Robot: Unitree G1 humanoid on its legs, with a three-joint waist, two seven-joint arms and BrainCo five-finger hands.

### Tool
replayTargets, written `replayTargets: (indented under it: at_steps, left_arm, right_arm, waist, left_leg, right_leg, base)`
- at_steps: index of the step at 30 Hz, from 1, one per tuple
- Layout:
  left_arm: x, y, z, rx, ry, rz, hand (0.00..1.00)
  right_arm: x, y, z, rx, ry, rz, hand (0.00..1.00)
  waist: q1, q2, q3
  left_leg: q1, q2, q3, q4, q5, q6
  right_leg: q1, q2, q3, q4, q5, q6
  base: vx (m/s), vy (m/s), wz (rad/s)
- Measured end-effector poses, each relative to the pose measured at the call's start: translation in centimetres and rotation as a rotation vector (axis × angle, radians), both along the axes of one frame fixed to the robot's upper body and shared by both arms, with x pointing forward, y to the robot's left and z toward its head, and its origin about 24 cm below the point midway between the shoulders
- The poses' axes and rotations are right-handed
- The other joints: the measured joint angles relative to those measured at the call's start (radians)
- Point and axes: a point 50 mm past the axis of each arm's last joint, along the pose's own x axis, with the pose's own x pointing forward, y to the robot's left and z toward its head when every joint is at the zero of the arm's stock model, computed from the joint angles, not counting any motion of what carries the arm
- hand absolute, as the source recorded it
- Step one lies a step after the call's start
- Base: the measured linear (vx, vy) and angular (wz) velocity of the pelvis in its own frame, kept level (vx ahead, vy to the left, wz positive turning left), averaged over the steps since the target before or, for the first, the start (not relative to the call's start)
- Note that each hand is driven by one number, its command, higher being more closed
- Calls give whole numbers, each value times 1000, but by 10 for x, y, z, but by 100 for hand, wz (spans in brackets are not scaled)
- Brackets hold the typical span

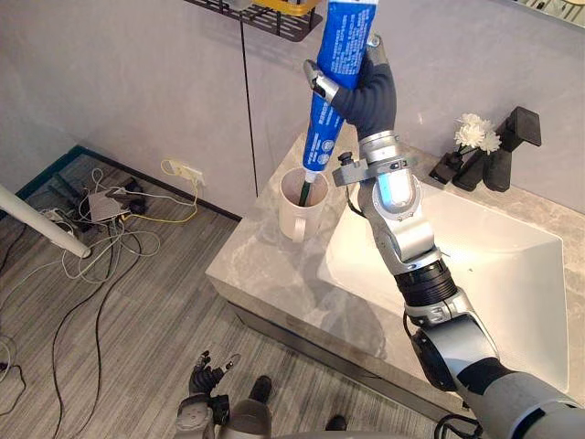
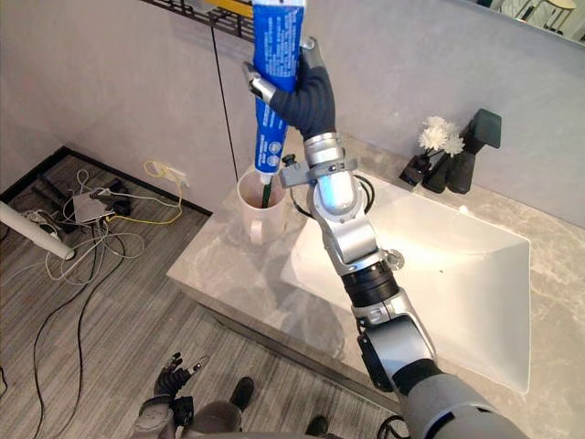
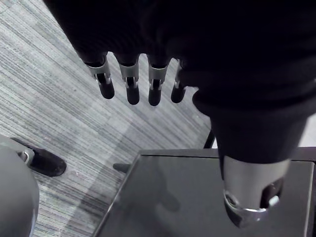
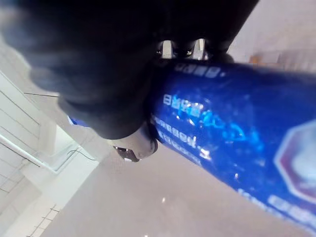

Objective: Organize washtable

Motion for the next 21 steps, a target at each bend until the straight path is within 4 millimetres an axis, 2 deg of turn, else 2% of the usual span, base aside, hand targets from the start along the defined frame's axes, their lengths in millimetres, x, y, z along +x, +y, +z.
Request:
replayTargets:
  at_steps: [5,13,21]
  left_arm:
    - [0,-1,0,0,-3,-5,0]
    - [1,-1,0,-1,-6,-8,0]
    - [1,-2,0,-6,-7,-3,0]
  right_arm:
    - [1,5,-6,-23,18,12,100]
    - [3,3,-29,-53,86,-9,100]
    - [2,5,-39,-59,109,-12,100]
  waist:
    - [0,2,2]
    - [3,6,5]
    - [3,8,7]
  left_leg:
    - [-3,-1,-3,0,0,0]
    - [-8,-2,-14,0,0,0]
    - [-8,-2,-14,2,-1,-1]
  right_leg:
    - [0,0,-4,0,-1,0]
    - [0,0,-9,0,-3,-1]
    - [0,0,-8,0,-5,-1]
  base:
    - [4,1,2]
    - [2,3,4]
    - [0,0,0]
